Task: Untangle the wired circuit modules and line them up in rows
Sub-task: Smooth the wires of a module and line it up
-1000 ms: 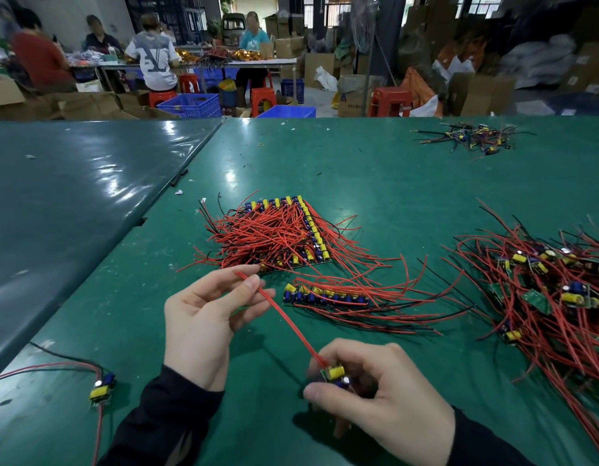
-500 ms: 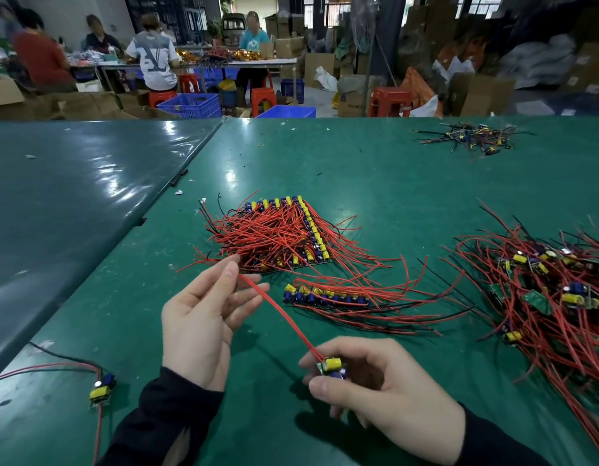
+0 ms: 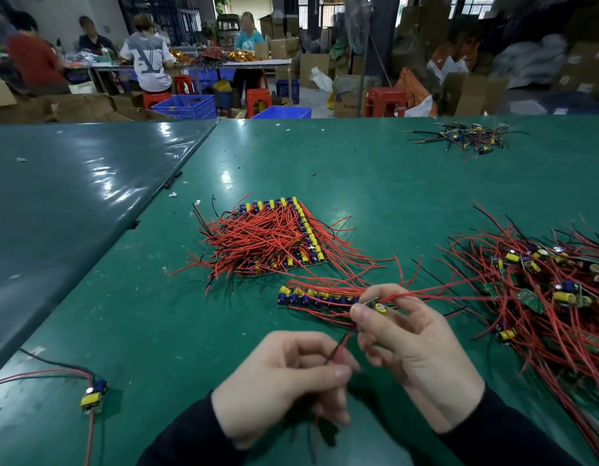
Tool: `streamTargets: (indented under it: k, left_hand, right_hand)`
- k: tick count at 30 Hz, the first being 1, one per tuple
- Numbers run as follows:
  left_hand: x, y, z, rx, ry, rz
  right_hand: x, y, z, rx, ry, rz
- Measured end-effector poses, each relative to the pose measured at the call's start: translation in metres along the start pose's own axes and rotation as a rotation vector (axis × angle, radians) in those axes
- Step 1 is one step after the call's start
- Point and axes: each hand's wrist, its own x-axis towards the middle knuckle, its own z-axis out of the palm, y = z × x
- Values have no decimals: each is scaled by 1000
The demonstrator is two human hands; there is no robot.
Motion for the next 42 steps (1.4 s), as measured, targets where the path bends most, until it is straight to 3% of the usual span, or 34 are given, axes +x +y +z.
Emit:
streamTargets:
  k: [3, 6, 9, 11, 14, 16, 19, 21, 23, 26, 29, 32, 38, 42]
  left_hand:
    - [-2, 10, -15, -144, 126, -26]
    - [-6, 22, -33, -286, 154, -20]
    - [-8, 29, -44, -689, 127, 0]
    - [-8, 30, -43, -822, 134, 46]
    - [-3, 24, -28, -732, 217, -59]
    - [0, 16, -18, -481, 247, -146]
    - [0, 4, -9, -243, 124, -142]
    - [-2, 4, -5, -360, -43, -154]
    - [-4, 8, -4, -674, -146, -123]
    - [-1, 9, -6, -904, 78, 141]
    - [5, 4, 0, -754, 247, 147]
    - [6, -4, 13, -427, 212, 29]
    - [7, -6, 12, -172, 466, 292]
    - [5, 5, -4, -219, 508, 389]
  right_hand:
    - [1, -3, -2, 70, 1, 30]
    - [0, -6, -2, 70, 35, 5]
    - [-1, -6, 0, 28, 61, -49]
    - [-2, -6, 2, 4, 88, -87]
    - [-2, -4, 3, 19, 148, -156]
    - [-1, -4, 2, 43, 189, -193]
    - [-4, 0, 2, 3, 193, -228]
    - [-6, 3, 5, -24, 184, -250]
    - [-6, 3, 6, 26, 225, -253]
    - [-1, 0, 1, 145, 322, -237]
    - [1, -1, 0, 163, 325, -193]
    - [-3, 5, 4, 119, 254, -139]
    - [-12, 18, 11, -58, -17, -88]
    - [-12, 16, 7, -292, -185, -95]
